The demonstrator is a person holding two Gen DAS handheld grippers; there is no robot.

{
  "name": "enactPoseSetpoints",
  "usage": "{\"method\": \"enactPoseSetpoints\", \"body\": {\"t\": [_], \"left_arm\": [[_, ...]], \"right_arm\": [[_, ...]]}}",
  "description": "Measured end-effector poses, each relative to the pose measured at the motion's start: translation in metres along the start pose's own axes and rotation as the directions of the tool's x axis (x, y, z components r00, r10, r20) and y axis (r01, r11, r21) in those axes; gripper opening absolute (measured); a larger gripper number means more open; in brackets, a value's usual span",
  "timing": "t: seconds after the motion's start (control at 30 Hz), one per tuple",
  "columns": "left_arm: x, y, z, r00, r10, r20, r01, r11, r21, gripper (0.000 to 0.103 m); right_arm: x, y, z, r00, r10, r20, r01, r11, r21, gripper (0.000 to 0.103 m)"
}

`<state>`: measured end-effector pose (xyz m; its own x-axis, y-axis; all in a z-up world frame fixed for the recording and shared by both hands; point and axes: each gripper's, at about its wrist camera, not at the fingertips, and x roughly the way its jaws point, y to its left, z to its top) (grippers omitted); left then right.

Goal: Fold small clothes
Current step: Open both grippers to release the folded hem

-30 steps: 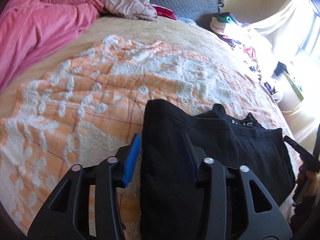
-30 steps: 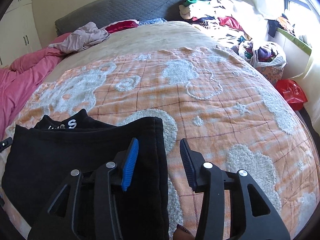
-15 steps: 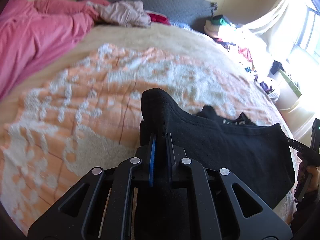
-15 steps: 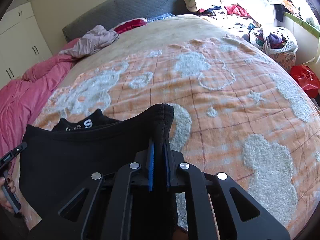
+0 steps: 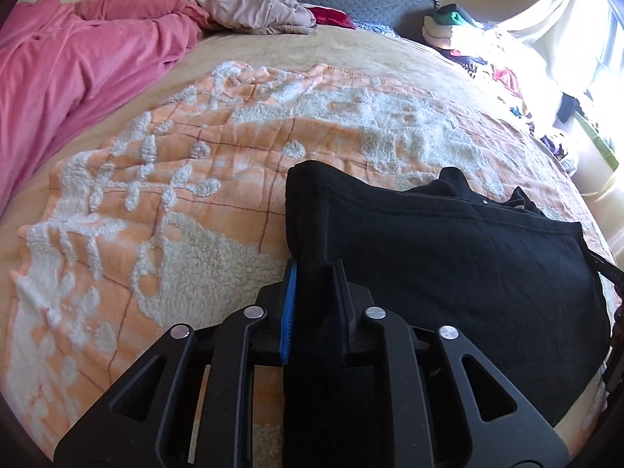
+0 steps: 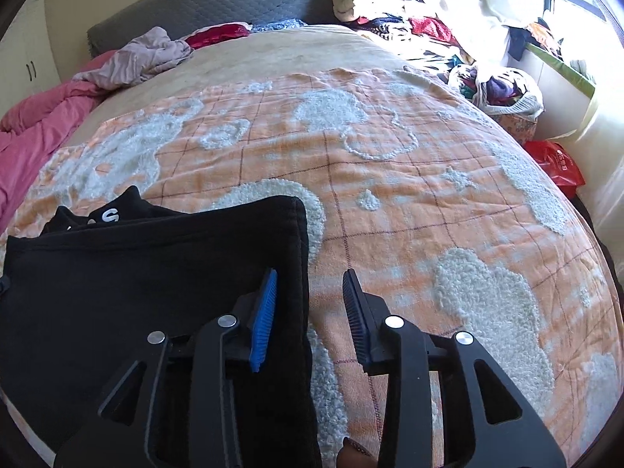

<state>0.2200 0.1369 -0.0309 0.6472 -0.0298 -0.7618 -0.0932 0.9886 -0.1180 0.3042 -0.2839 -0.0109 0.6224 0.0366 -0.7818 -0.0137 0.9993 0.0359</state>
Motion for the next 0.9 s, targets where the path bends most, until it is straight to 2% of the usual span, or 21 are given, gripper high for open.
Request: {"method": "enactPoseSetpoints", "body": {"t": [0.1, 0.2, 0.3, 0.5, 0.7, 0.9], "left_arm": [[-0.011, -0.005, -0.002, 1.0, 0.014, 0.009, -0.014, 1.0, 0.017, 0.019], [-0.023, -0.012, -0.005, 1.0, 0.004, 0.016, -0.005, 0.999, 0.047, 0.032], [-0.031, -0.018, -0.009, 1.0, -0.004, 0.016, 0.003, 0.999, 0.05, 0.036], [-0.045, -0.03, -0.018, 1.0, -0.019, 0.022, 0.018, 0.997, 0.08, 0.044], [-0.062, -0.042, -0.027, 0.998, -0.037, 0.043, 0.032, 0.993, 0.113, 0.045], [-0.063, -0.048, -0.042, 0.998, -0.063, 0.007, 0.062, 0.991, 0.121, 0.045]], "right_arm": [[-0.01, -0.002, -0.003, 1.0, -0.001, 0.012, 0.001, 1.0, 0.014, 0.04], [-0.023, 0.0, -0.006, 0.999, -0.005, 0.037, 0.005, 1.0, 0.006, 0.042], [-0.034, 0.009, -0.011, 0.999, 0.006, 0.044, -0.005, 0.999, -0.034, 0.048], [-0.054, 0.028, -0.02, 0.996, 0.064, 0.06, -0.059, 0.994, -0.095, 0.048], [-0.073, 0.048, -0.034, 0.988, 0.146, 0.052, -0.138, 0.981, -0.134, 0.052], [-0.083, 0.058, -0.05, 0.982, 0.19, 0.024, -0.184, 0.972, -0.145, 0.053]]}}
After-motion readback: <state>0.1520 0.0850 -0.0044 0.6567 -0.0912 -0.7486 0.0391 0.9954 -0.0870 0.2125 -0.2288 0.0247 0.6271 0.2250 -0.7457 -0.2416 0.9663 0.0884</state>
